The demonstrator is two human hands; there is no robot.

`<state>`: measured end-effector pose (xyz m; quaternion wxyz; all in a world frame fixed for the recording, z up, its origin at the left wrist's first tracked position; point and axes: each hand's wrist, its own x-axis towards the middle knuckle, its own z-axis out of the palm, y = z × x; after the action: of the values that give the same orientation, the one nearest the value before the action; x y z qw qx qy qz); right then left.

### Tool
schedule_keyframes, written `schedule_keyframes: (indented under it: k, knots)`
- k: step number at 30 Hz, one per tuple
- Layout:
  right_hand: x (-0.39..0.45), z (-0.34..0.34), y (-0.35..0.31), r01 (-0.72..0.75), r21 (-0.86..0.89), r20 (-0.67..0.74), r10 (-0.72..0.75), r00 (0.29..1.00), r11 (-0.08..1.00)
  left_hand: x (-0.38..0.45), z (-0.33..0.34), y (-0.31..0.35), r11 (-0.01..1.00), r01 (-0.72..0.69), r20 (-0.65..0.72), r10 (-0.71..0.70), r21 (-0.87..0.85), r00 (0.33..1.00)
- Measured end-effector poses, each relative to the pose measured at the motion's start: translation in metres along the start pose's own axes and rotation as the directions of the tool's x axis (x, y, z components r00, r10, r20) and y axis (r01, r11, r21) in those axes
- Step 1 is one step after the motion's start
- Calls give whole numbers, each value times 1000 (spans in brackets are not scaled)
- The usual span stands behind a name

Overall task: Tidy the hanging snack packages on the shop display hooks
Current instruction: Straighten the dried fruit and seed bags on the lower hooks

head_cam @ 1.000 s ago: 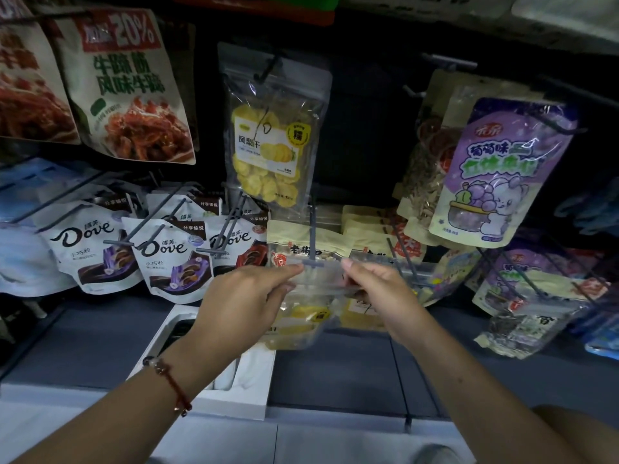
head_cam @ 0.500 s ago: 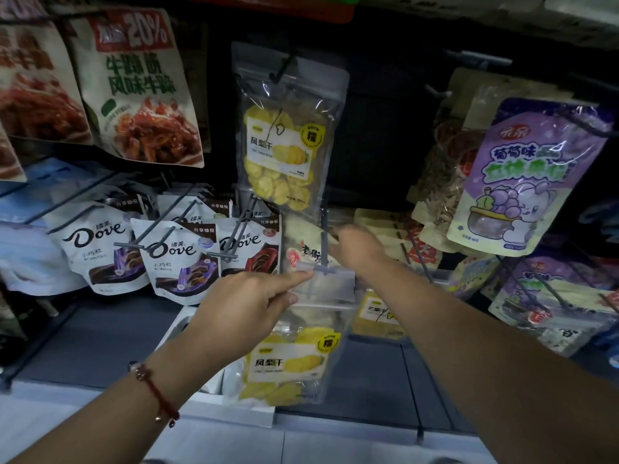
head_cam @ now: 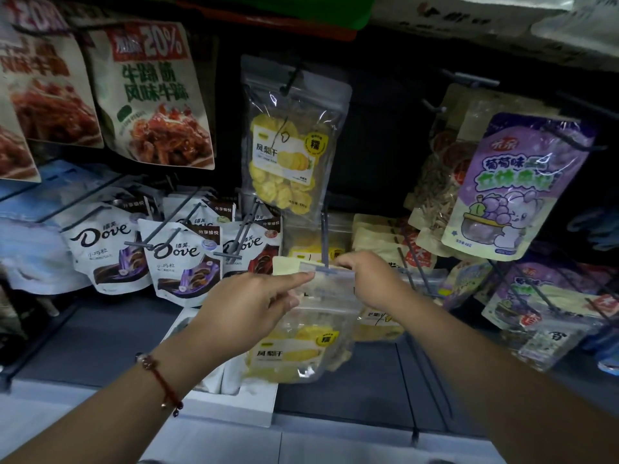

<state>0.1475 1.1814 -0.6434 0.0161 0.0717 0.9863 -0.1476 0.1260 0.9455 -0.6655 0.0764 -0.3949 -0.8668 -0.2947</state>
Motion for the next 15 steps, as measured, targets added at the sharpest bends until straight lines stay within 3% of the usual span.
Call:
schedule_keyframes:
  k: [9, 15]
  knots:
    - [-42, 1, 11, 137, 201, -113, -116, 987, 970, -19, -20, -9, 946, 226, 48, -221, -232, 974]
    - [-56, 8, 22, 157, 330, -118, -124, 985, 931, -28, -29, -22, 918, 310, 22, -315, -248, 949]
